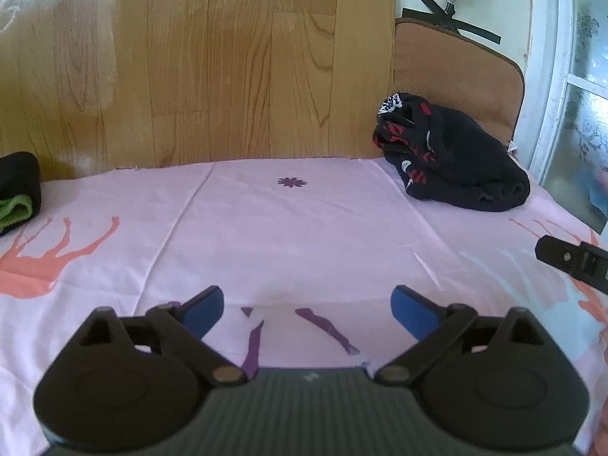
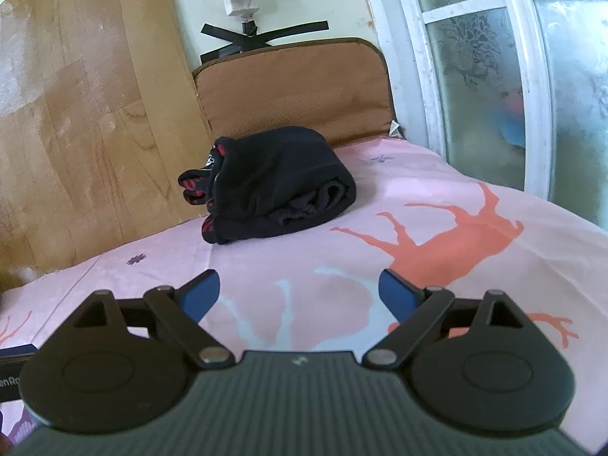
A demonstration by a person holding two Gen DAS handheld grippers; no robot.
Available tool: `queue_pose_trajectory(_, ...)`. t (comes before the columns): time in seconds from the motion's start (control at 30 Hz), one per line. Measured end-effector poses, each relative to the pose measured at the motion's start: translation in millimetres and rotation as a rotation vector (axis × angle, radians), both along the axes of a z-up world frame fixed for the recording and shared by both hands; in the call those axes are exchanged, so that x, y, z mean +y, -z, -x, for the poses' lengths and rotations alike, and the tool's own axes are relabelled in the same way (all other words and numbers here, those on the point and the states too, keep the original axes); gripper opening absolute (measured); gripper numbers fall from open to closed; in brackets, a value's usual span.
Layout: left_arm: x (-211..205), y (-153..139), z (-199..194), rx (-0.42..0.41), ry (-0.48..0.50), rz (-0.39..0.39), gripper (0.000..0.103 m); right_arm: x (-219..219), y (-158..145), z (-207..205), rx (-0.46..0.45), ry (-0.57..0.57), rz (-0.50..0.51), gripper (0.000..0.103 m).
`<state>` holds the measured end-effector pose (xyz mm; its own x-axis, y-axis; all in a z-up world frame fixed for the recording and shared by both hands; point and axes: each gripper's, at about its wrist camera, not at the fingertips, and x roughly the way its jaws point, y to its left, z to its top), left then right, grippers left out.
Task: Fold small clothes
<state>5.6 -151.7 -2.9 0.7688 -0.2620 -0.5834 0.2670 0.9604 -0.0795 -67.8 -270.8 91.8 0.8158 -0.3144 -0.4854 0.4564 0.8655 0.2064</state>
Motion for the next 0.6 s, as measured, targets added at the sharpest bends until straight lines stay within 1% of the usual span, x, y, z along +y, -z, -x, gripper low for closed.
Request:
queue_pose_trajectory(0.1,1,0,0,0.002,-0.013,-0.002,0.100,0,0,2,-0.005,0.001,-0.007,0.093)
queue_pose_trajectory(0.23,3,0,0,0.002,-0.019,-0.002,0.101,6,1,1,0.034,-0.023,-0.014,0.093)
queue_pose_trajectory(0.33,2,0,0,0.000,-0.015,-0.007,0.102,13,1,5,0.032,-0.047,-0.001,0.093)
queue_pose_trajectory(0.6,2,-1,2,-0.008,-0.010,-0.011,0.103,12,1,4,0.035,-0.048,-0.016,0.093)
